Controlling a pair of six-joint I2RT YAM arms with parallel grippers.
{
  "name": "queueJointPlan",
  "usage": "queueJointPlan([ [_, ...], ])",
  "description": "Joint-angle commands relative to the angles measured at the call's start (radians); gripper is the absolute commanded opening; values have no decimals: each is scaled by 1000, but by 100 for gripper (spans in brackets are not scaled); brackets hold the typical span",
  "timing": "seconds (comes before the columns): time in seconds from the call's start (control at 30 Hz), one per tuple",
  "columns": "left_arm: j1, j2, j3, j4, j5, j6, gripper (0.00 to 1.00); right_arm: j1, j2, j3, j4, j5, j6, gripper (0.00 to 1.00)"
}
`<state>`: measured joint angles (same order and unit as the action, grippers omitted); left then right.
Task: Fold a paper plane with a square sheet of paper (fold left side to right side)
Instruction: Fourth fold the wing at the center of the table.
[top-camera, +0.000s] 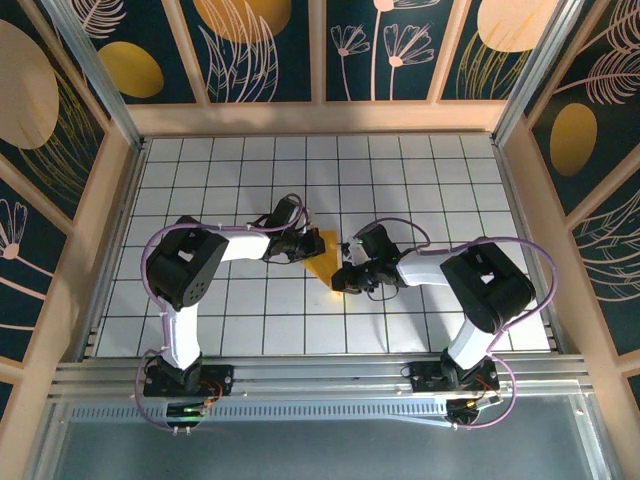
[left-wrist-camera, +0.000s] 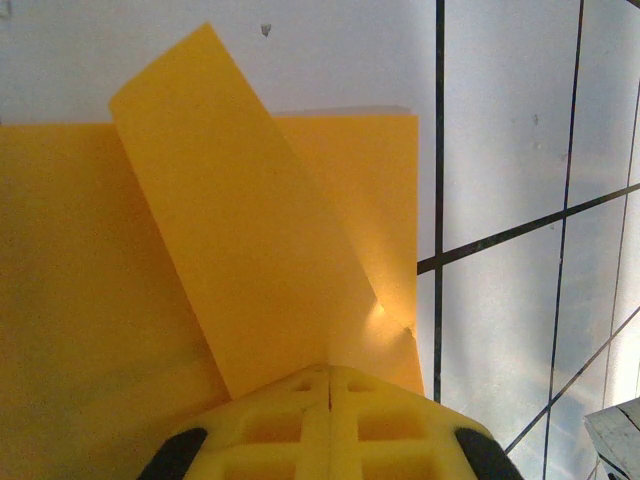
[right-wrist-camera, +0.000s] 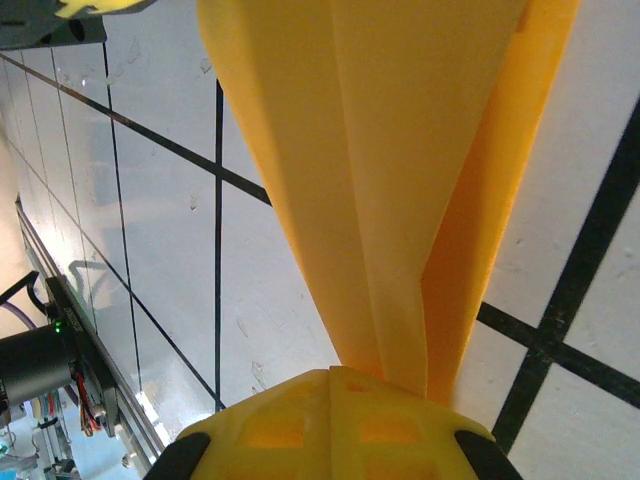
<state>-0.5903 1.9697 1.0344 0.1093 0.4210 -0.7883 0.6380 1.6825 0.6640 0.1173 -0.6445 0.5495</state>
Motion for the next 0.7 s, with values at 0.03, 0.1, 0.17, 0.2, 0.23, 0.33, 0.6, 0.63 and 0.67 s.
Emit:
queueJointPlan([
  [0.03,2,26,-21,-121,-70,23,0,13,16,-19,7,8,0,0],
  [0.1,2,26,-21,-120,-70,22,0,15,16,-21,8,8,1,0],
  [0.17,1,24,-21,-121,-70,22,0,15,16,-23,8,7,3,0],
  [0.2,1,24,-21,-120,-70,23,0,17,17,-24,8,6,4,0],
  [0.23,2,23,-22,-120,-71,23,0,18,18,-24,6,6,4,0],
  [0.33,2,24,-23,-122,-71,22,0,22,17,-32,4,8,7,0],
  [0.6,1,27,-19,-122,-71,22,0,28,8,-54,7,9,18,0],
  [0.63,2,27,-18,-123,-71,22,0,28,8,-56,7,8,19,0],
  [0.67,1,28,-17,-123,-71,22,0,29,8,-58,8,6,20,0],
])
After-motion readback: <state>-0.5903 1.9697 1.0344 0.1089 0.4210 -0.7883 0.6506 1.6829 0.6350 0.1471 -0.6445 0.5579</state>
